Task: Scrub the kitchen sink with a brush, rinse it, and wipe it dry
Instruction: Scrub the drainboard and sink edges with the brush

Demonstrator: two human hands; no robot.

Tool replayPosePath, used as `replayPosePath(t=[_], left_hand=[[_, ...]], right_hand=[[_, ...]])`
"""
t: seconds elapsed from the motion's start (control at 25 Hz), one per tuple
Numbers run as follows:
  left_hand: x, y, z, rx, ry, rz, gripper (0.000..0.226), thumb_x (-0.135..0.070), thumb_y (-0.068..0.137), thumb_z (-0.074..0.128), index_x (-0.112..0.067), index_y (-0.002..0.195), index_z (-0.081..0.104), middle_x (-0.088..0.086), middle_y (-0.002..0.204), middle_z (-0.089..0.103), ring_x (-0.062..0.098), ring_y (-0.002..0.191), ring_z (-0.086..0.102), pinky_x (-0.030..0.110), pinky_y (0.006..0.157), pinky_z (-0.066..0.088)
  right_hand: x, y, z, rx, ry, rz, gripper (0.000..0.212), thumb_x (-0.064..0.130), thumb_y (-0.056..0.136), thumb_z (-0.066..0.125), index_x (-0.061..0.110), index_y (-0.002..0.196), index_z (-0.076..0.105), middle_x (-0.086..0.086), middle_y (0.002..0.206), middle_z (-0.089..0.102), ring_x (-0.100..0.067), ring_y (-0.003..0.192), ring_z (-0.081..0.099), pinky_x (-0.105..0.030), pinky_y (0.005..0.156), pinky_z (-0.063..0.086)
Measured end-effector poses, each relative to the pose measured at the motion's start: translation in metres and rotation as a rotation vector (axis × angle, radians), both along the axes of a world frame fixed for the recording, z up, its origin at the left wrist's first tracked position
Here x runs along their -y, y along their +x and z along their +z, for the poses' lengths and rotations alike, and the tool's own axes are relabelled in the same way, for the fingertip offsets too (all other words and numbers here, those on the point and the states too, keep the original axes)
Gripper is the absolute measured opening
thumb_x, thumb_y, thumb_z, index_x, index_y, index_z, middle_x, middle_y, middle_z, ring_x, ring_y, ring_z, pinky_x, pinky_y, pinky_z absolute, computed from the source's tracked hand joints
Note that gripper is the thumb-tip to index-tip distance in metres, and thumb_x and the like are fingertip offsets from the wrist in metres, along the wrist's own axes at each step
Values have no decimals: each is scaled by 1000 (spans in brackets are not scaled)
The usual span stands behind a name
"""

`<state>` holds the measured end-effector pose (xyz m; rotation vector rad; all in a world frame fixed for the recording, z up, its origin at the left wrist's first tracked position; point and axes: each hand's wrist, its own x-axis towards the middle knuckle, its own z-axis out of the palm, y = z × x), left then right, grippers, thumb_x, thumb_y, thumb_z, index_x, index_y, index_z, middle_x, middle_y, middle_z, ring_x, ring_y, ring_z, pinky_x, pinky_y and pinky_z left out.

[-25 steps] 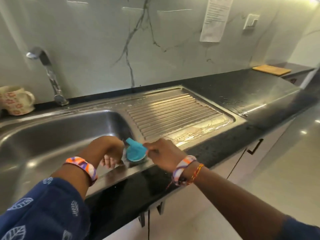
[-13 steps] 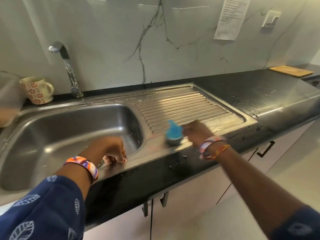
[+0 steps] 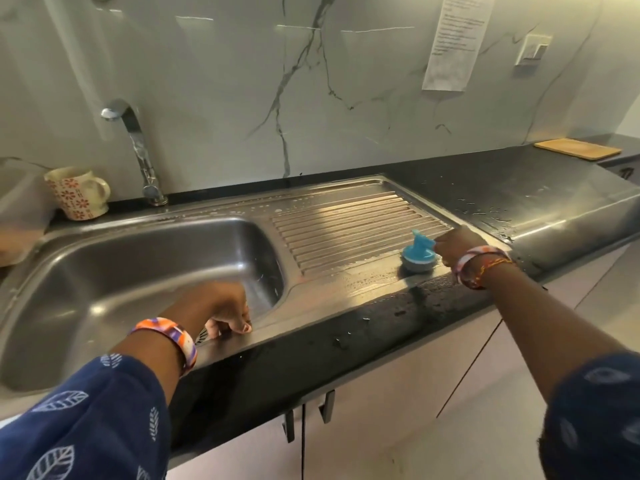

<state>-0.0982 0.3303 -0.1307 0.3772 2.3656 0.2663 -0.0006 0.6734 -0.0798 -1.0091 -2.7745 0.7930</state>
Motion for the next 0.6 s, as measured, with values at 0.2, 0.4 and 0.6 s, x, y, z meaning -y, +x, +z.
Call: replayPosePath(t=[0.2, 0.4, 0.6], left_hand=[[0, -6, 1, 69, 20, 52, 28, -7, 87, 66, -2, 114, 66, 12, 91, 65, 27, 86, 63, 26, 62, 57], [-7, -6, 3, 97, -44, 34, 36, -5, 87, 65, 4, 121, 60, 20, 103, 64, 24, 74, 63, 32, 65, 58], [-2, -3, 4, 71, -4, 41, 30, -9, 88, 64, -1, 117, 64, 22, 106, 66, 28, 83, 63, 26, 57, 57]], right_hand=[[94, -4, -15, -92, -183, 336, 27, 11, 91, 51, -4, 107, 67, 2, 57, 47, -2, 42, 42, -8, 33, 29], [176, -12, -24, -107, -148, 639, 28, 16, 91, 50, 7, 108, 70, -7, 71, 54, -12, 54, 45, -15, 47, 33], [76, -12, -10, -41, -22, 442, 30, 17, 95, 49, 2, 116, 65, -9, 79, 54, -16, 62, 47, -16, 50, 32]])
